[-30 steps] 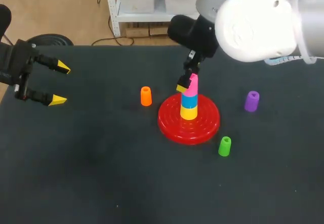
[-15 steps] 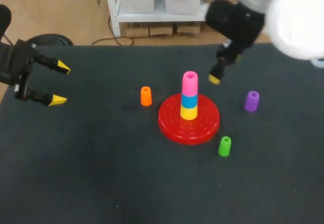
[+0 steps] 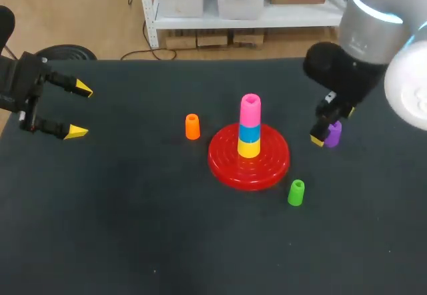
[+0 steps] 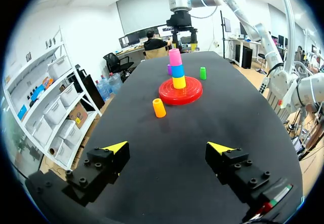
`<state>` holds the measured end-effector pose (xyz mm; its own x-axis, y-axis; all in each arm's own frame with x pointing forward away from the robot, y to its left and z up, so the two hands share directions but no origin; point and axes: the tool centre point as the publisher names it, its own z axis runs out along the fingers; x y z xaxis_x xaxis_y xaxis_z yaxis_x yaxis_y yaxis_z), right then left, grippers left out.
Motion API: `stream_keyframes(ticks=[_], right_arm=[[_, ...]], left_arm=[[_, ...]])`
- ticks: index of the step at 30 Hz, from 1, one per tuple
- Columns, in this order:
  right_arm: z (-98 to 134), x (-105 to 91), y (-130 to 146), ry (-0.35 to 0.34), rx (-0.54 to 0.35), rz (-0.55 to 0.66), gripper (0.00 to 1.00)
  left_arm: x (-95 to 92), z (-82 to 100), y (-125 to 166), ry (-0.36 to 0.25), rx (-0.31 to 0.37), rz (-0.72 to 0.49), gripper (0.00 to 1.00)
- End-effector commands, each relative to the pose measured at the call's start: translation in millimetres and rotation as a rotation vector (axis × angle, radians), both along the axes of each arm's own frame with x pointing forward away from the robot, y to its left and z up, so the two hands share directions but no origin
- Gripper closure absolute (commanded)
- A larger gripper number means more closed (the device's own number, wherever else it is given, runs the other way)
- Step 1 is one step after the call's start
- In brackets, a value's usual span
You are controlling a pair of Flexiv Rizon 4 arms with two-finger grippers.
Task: Pick up and stack the cylinders on the red base in this order: pink,purple,orange,green
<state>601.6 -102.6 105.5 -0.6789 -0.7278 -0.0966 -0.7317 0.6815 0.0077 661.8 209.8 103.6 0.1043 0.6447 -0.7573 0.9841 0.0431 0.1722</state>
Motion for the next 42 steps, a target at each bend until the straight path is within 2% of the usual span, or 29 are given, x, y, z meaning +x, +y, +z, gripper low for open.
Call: stream_keyframes(ticks=[1,8,18,25,34,42], right_arm=[[-14,6.4,-9,0.007,-0.035,-0.021,0.00],[-28,19.4,-28,0.015,-0.065,-0.044,0.00],[-49,58.5,-50,0.049,-0.066,-0.044,0.00],[-63,72.9,-45,0.075,-0.056,-0.013,0.00],[-78,78.6,-45,0.098,-0.052,-0.004,0.00],[-79,79.5,-46,0.108,-0.054,-0.001,0.00]], left_arm=[[-0.4,-1.0,0,-0.003,-0.001,0.000,0.00],[-0.4,-1.0,0,-0.003,-0.001,0.000,0.00],[-0.4,-1.0,0,-0.003,-0.001,0.000,0.00],[-0.4,-1.0,0,-0.003,-0.001,0.000,0.00],[-0.4,-1.0,0,-0.003,-0.001,0.000,0.00],[-0.4,-1.0,0,-0.003,-0.001,0.000,0.00]])
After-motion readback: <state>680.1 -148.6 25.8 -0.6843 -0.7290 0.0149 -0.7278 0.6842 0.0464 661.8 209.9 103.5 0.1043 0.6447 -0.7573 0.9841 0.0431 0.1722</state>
